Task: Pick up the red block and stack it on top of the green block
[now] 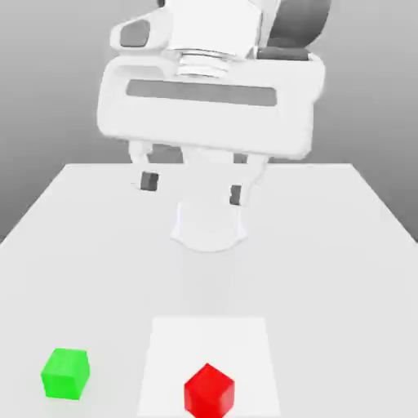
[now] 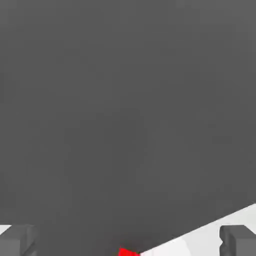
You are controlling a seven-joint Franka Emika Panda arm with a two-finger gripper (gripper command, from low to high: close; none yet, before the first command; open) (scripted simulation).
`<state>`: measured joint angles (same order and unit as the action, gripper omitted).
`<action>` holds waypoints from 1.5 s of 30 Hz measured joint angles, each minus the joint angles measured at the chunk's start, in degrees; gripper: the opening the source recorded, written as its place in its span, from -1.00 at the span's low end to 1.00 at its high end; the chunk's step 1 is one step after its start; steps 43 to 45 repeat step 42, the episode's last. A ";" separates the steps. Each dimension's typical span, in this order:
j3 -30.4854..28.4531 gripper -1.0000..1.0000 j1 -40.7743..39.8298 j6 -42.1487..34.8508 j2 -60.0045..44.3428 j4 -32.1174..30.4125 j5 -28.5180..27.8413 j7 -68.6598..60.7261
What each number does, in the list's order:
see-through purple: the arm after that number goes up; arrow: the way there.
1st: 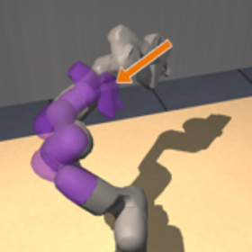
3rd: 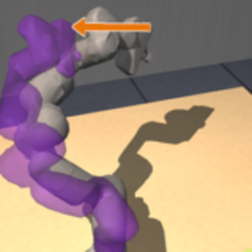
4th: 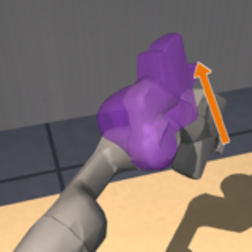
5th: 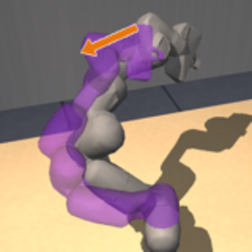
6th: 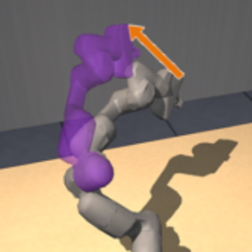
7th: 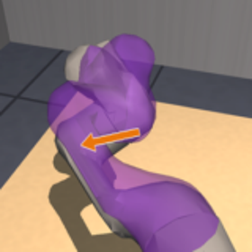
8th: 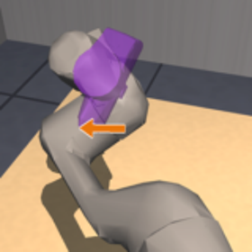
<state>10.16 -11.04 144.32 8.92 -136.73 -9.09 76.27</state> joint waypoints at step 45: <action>-11.87 1.00 -13.08 11.86 -25.17 -3.13 10.32 14.56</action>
